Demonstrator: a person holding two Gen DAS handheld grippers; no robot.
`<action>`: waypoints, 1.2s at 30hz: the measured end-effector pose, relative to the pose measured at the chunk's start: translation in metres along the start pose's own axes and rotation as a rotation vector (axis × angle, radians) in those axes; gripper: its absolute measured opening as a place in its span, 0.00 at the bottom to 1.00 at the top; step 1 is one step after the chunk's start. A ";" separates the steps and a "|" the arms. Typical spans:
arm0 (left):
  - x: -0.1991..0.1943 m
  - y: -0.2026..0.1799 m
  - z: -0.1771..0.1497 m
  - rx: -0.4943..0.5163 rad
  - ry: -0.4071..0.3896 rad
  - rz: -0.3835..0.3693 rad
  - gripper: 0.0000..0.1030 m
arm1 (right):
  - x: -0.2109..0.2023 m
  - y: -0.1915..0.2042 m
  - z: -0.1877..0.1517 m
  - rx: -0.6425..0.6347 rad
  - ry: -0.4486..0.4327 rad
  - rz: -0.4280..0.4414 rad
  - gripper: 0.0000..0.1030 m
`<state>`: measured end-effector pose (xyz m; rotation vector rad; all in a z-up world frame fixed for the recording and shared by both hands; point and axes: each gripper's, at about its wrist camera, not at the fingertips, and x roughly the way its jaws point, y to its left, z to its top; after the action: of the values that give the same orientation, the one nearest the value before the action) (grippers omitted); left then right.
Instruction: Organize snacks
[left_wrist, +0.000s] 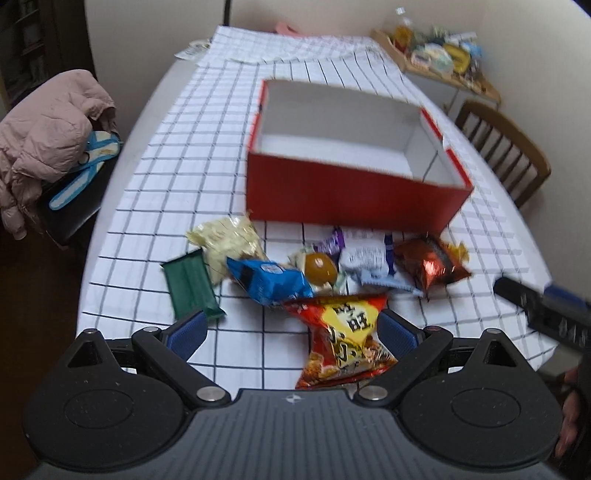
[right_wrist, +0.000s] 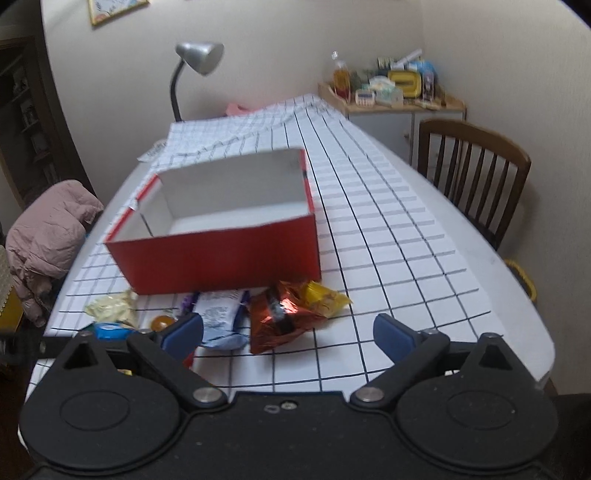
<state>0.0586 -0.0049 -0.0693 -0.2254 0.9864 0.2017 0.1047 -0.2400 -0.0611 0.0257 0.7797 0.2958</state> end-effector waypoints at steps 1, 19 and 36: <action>0.006 -0.004 -0.001 0.009 0.008 0.008 0.96 | 0.006 -0.001 0.001 -0.002 0.003 -0.005 0.94; 0.070 -0.039 -0.012 0.054 0.129 0.010 0.95 | 0.098 0.018 0.021 -0.311 0.121 0.094 0.71; 0.080 -0.046 -0.011 0.085 0.118 -0.017 0.54 | 0.116 0.029 0.011 -0.393 0.162 0.070 0.47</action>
<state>0.1050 -0.0468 -0.1376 -0.1688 1.1073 0.1315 0.1830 -0.1797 -0.1289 -0.3455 0.8711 0.5184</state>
